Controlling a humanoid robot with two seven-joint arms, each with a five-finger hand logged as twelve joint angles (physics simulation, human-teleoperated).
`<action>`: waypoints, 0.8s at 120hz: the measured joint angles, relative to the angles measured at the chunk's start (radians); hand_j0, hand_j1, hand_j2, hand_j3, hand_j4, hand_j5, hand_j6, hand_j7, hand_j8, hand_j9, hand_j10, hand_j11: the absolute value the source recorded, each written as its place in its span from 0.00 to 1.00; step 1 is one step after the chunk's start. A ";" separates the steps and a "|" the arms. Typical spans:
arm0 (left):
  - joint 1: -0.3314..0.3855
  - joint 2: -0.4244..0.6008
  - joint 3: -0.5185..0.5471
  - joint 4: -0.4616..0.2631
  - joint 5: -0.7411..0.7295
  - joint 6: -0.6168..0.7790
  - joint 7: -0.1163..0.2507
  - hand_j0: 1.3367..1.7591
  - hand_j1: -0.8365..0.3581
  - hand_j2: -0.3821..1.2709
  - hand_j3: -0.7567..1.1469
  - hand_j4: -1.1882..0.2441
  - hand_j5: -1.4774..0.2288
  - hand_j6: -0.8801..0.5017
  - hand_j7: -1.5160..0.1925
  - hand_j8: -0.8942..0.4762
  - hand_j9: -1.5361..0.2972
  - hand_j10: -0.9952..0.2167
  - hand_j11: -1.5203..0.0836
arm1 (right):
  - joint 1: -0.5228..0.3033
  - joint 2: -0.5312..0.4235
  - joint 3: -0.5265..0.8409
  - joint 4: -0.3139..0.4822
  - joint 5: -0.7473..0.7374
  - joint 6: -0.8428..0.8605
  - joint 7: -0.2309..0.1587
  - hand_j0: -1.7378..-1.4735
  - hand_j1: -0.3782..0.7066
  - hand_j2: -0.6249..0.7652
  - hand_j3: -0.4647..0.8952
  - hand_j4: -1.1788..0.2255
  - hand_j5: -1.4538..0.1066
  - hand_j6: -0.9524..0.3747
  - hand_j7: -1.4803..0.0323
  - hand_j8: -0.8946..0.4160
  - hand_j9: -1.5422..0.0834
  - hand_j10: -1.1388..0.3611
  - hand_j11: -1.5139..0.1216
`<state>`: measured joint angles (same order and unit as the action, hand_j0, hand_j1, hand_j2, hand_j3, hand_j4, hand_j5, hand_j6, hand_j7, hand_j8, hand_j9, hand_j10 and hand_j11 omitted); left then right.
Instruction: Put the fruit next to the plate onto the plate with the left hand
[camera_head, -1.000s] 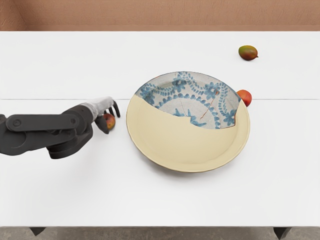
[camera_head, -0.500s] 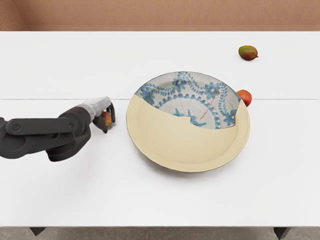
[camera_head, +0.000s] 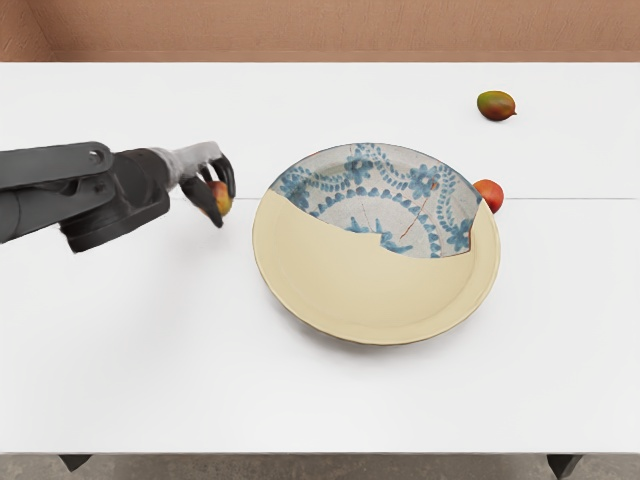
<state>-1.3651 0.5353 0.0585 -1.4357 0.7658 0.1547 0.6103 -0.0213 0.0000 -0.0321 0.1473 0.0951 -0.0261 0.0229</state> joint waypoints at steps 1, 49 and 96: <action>-0.003 0.002 -0.005 -0.001 -0.007 -0.005 0.000 0.72 0.35 0.54 0.42 0.25 0.16 0.40 0.20 0.42 0.19 0.15 0.20 | 0.000 0.000 0.000 0.000 0.000 0.000 0.000 0.30 0.06 0.44 0.34 0.82 0.90 0.69 0.95 0.66 0.92 0.74 0.90; -0.185 -0.153 -0.087 -0.021 -0.216 -0.176 0.001 0.72 0.36 0.55 0.40 0.26 0.13 0.40 0.18 0.42 0.19 0.14 0.20 | 0.001 0.000 0.000 0.000 0.000 0.000 0.000 0.30 0.06 0.44 0.34 0.82 0.90 0.69 0.95 0.66 0.92 0.74 0.90; -0.218 -0.328 0.077 0.089 -0.203 -0.187 0.000 0.72 0.39 0.57 0.40 0.26 0.13 0.38 0.19 0.39 0.19 0.13 0.20 | 0.003 0.000 0.000 0.000 0.000 0.000 0.000 0.30 0.06 0.44 0.34 0.82 0.90 0.69 0.95 0.66 0.92 0.74 0.90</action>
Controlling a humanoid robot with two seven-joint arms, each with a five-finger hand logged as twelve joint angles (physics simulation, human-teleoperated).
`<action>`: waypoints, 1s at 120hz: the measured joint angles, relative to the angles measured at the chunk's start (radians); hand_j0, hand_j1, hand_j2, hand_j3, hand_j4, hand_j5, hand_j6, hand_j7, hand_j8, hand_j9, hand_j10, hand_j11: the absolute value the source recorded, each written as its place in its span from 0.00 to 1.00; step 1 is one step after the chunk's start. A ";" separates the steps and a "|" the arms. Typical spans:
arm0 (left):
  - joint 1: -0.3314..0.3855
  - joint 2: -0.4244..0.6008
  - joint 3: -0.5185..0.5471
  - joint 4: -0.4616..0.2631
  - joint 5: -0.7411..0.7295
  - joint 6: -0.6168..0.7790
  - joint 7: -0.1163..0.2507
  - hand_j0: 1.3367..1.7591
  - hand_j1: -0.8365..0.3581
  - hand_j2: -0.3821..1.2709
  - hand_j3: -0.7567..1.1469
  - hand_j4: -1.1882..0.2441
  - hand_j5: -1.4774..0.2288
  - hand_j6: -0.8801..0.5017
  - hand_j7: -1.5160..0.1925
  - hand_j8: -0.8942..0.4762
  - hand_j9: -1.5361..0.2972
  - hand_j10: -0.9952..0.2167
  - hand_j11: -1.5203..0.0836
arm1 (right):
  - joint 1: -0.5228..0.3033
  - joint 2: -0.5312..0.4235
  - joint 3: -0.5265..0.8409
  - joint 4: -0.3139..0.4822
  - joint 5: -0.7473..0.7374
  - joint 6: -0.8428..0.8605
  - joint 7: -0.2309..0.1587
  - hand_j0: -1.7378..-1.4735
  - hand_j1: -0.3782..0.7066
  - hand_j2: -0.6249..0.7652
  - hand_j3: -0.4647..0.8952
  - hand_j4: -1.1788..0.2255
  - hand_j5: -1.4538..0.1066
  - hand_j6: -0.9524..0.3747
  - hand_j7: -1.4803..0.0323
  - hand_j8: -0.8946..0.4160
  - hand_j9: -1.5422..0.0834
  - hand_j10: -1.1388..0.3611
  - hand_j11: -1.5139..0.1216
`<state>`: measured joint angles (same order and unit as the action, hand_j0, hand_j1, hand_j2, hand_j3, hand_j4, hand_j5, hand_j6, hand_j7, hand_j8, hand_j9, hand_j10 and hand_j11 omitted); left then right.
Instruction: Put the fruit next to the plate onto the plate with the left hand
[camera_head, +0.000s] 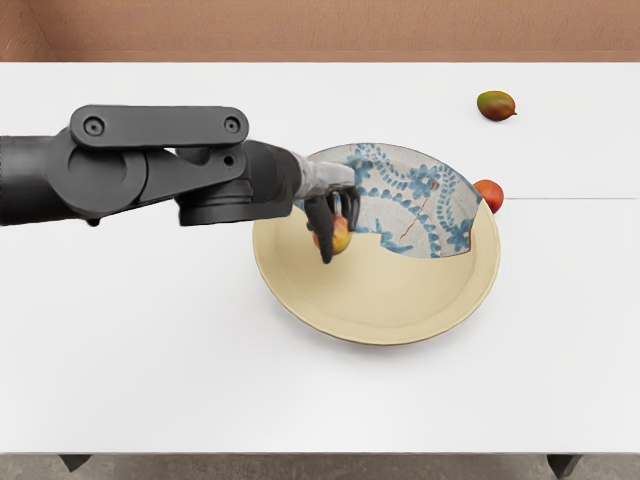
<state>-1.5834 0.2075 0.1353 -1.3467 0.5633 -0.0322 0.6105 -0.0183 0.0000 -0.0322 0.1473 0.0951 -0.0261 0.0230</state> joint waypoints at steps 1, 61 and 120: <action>0.001 0.000 0.003 0.002 0.001 0.000 0.000 0.72 0.39 0.56 0.40 0.26 0.13 0.38 0.19 0.39 0.19 0.13 0.20 | 0.000 0.000 0.000 0.000 0.000 0.000 0.000 0.30 0.06 0.44 0.34 0.82 0.90 0.69 0.95 0.66 0.92 0.74 0.90; 0.017 -0.042 0.027 0.074 -0.003 0.010 0.000 0.74 0.46 0.50 0.40 0.31 0.24 0.30 0.28 0.30 0.27 0.19 0.30 | 0.003 0.000 0.000 0.000 0.000 0.000 0.000 0.30 0.06 0.44 0.34 0.82 0.90 0.69 0.95 0.66 0.92 0.74 0.90; 0.023 -0.069 -0.001 0.099 -0.015 0.011 0.000 0.76 0.67 0.29 0.40 0.59 0.60 0.41 0.63 0.42 0.59 0.54 0.67 | 0.004 0.000 0.000 0.000 0.000 0.000 0.000 0.30 0.06 0.44 0.34 0.82 0.90 0.69 0.95 0.66 0.92 0.74 0.90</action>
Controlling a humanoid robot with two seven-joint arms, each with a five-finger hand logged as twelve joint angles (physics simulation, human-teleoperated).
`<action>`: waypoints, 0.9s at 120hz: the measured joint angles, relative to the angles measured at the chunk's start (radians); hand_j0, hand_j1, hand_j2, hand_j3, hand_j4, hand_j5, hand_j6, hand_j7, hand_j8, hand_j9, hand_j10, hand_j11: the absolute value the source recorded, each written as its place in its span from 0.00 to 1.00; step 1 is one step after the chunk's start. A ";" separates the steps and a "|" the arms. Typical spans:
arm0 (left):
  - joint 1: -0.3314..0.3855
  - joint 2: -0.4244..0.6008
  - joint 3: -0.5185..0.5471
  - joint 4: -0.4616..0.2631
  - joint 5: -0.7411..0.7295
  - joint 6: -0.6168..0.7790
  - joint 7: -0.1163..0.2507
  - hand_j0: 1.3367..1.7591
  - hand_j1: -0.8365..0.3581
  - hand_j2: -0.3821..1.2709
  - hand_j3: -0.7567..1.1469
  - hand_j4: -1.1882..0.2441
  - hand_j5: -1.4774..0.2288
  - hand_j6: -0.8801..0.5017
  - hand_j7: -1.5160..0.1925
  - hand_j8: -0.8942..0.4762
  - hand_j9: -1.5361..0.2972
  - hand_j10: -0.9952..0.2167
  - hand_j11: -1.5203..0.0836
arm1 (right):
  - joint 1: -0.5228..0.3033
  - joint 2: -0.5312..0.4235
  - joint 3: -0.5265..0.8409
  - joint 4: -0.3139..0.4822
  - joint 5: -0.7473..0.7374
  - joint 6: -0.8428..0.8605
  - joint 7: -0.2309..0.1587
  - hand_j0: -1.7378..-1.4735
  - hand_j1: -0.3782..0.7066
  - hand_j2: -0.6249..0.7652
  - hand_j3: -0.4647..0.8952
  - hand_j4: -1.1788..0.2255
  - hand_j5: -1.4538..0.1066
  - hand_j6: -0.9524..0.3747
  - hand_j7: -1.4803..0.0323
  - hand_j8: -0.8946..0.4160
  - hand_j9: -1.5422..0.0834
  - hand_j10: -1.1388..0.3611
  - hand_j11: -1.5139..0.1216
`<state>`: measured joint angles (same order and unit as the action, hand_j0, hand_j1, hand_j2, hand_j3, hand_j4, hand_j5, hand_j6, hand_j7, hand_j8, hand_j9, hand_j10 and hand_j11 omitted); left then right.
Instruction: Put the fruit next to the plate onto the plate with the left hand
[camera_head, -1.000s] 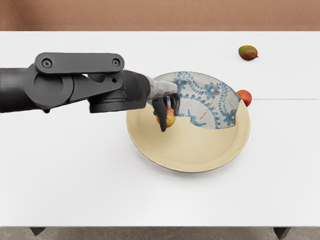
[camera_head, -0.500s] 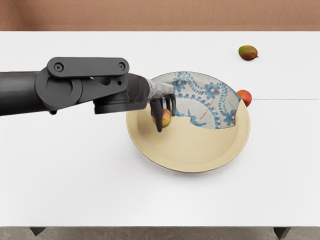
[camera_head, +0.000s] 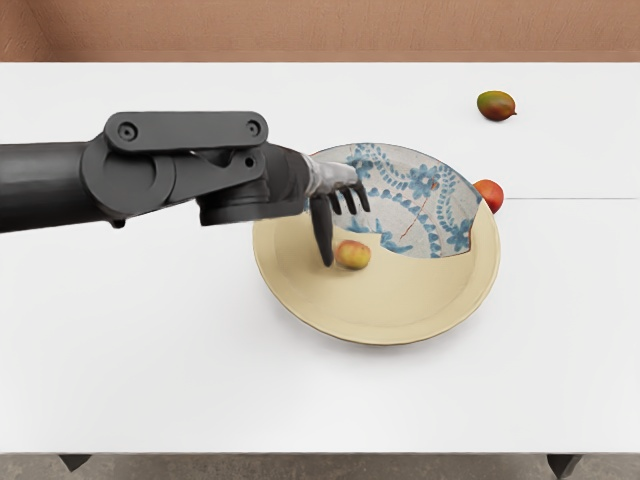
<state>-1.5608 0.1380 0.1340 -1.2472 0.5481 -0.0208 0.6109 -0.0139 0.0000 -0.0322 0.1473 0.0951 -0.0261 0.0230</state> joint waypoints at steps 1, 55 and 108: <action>0.000 0.000 -0.003 0.000 -0.004 0.000 0.000 0.76 0.68 0.29 0.40 0.59 0.61 0.41 0.63 0.42 0.60 0.54 0.67 | 0.000 0.000 0.000 0.000 0.000 0.000 0.000 0.30 0.06 0.44 0.34 0.82 0.90 0.69 0.95 0.66 0.92 0.74 0.90; 0.105 0.080 -0.298 -0.022 -0.284 -0.269 0.000 0.76 0.73 0.27 0.40 0.65 0.67 0.45 0.69 0.46 0.65 0.61 0.74 | 0.000 0.000 0.000 0.000 0.000 0.000 0.000 0.30 0.06 0.44 0.34 0.82 0.90 0.69 0.95 0.66 0.92 0.74 0.90; 0.394 0.472 -0.468 -0.017 -0.609 -0.584 0.000 0.76 0.74 0.26 0.40 0.66 0.68 0.46 0.70 0.47 0.66 0.62 0.75 | 0.000 0.000 0.001 0.000 0.000 0.000 0.000 0.30 0.06 0.44 0.34 0.82 0.90 0.69 0.95 0.66 0.92 0.74 0.90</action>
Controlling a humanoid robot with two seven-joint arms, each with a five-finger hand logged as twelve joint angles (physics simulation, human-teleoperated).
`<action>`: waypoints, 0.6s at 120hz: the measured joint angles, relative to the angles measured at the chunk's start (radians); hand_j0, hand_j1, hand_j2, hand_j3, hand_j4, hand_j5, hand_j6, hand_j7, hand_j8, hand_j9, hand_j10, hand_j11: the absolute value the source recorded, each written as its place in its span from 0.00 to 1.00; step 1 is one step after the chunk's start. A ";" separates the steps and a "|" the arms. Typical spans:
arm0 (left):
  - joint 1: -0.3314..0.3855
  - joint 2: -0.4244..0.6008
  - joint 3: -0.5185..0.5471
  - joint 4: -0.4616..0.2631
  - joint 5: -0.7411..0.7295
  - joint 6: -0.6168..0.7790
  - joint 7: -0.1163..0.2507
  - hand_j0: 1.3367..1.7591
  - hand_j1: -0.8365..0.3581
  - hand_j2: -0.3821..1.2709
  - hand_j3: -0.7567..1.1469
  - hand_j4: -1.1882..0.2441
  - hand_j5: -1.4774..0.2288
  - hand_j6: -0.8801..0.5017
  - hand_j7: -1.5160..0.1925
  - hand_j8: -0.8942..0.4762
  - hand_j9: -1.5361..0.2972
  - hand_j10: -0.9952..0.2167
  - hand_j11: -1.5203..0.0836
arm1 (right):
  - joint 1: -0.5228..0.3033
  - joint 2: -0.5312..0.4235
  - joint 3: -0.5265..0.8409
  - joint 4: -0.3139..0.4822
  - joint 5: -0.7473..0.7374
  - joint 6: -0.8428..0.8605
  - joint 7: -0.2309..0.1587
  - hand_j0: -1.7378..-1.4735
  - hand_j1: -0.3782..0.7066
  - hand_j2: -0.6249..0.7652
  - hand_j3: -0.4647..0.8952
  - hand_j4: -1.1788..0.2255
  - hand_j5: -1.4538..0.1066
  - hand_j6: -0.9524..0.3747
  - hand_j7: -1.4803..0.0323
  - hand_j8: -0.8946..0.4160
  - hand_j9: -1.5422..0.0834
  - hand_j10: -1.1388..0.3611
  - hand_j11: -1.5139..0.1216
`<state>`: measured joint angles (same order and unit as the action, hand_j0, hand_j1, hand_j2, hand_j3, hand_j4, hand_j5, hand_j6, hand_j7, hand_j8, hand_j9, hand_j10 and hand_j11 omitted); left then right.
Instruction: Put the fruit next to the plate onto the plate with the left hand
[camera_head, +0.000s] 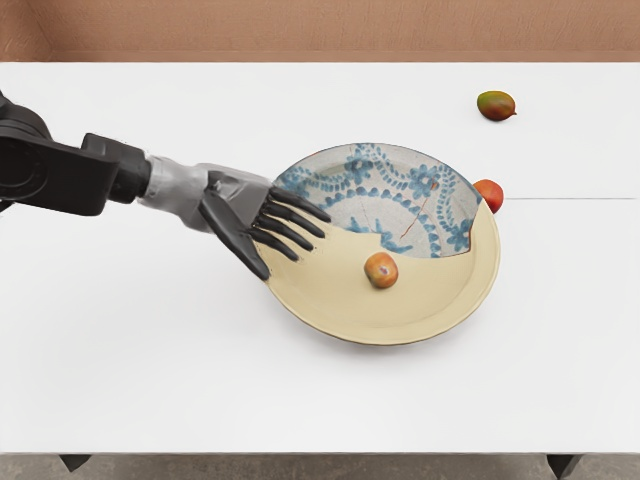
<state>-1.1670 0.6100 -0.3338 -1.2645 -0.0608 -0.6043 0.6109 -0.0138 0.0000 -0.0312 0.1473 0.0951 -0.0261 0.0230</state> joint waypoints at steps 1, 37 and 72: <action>0.006 0.006 -0.002 0.000 -0.004 0.000 0.000 0.76 0.74 0.26 0.40 0.66 0.68 0.46 0.70 0.47 0.66 0.62 0.75 | 0.000 0.000 0.000 0.000 0.000 0.000 0.000 0.30 0.06 0.44 0.34 0.82 0.90 0.69 0.95 0.66 0.92 0.74 0.90; 0.157 0.122 -0.112 0.103 -0.153 -0.007 0.000 0.76 0.74 0.26 0.40 0.66 0.68 0.46 0.70 0.47 0.66 0.62 0.75 | 0.000 0.000 0.001 0.000 0.000 0.000 0.000 0.30 0.06 0.44 0.34 0.82 0.90 0.69 0.95 0.66 0.92 0.74 0.90; 0.214 0.205 -0.130 0.180 -0.218 -0.007 0.000 0.76 0.74 0.26 0.40 0.66 0.68 0.46 0.70 0.47 0.66 0.62 0.75 | 0.001 0.000 0.001 0.000 0.000 0.000 0.000 0.30 0.06 0.44 0.34 0.82 0.90 0.69 0.95 0.66 0.92 0.74 0.90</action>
<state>-0.9529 0.8154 -0.4635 -1.0846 -0.2784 -0.6115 0.6109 -0.0130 0.0000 -0.0307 0.1473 0.0954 -0.0261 0.0230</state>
